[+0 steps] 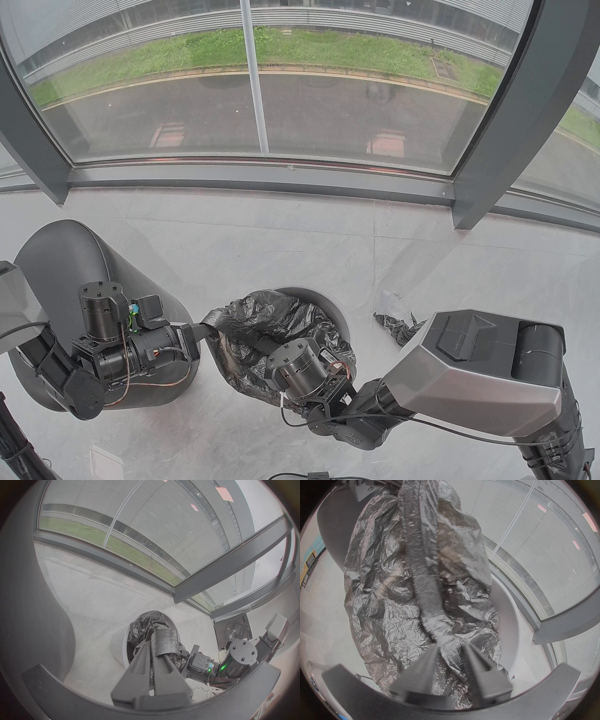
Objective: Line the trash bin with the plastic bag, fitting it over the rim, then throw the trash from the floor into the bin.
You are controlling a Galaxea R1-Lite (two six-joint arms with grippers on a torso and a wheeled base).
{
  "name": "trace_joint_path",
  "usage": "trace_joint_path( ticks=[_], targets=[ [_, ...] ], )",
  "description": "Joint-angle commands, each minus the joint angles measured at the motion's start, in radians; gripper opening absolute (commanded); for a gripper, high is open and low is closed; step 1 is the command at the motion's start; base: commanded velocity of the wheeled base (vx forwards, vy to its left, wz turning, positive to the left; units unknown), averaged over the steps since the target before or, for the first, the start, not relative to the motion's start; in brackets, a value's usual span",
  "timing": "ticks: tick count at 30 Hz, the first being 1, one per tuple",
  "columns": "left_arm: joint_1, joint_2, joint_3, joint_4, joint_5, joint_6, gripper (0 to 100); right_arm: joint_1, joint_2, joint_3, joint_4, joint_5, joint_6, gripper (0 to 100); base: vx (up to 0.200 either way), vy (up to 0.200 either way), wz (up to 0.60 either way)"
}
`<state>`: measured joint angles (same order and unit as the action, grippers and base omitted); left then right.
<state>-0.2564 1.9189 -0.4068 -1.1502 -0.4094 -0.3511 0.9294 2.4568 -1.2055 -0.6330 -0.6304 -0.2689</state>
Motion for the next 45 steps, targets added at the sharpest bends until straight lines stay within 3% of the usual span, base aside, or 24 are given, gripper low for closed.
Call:
trace_joint_path(
  ticks=[1,21,32,34,39,40,42,45],
  targets=[
    [0.000,0.002,0.000,0.000,0.000,0.000,0,-0.001,0.002,-0.002,-0.001,0.001,-0.001,0,0.000,0.000,0.00],
    [0.000,0.006,0.017,-0.002,-0.002,-0.003,0,-0.090,-0.187,0.015,-0.002,0.001,-0.004,0,0.000,0.000,0.00],
    [0.006,0.052,-0.018,-0.003,-0.059,-0.046,0,-0.118,-0.239,0.040,-0.002,0.000,0.004,0,0.000,0.000,0.00],
    [0.014,0.109,-0.037,-0.052,-0.062,-0.049,0,-0.136,-0.239,0.040,-0.004,0.000,0.005,0,0.000,0.000,0.00],
    [0.031,0.181,-0.072,-0.149,-0.069,-0.128,0,-0.152,-0.226,0.034,-0.007,0.000,0.005,0,0.000,0.000,0.00],
    [0.045,0.203,-0.107,-0.172,-0.095,-0.226,0,-0.159,-0.223,0.032,-0.020,0.000,0.002,0,0.000,0.000,0.00],
    [0.071,0.209,-0.144,-0.167,-0.115,-0.302,0,-0.167,-0.216,0.029,-0.033,0.001,-0.001,0,0.000,0.000,0.00],
    [0.095,0.213,-0.159,-0.163,-0.120,-0.313,0,-0.179,-0.203,0.014,-0.034,0.005,0.002,0,0.000,0.000,0.00]
  ],
)
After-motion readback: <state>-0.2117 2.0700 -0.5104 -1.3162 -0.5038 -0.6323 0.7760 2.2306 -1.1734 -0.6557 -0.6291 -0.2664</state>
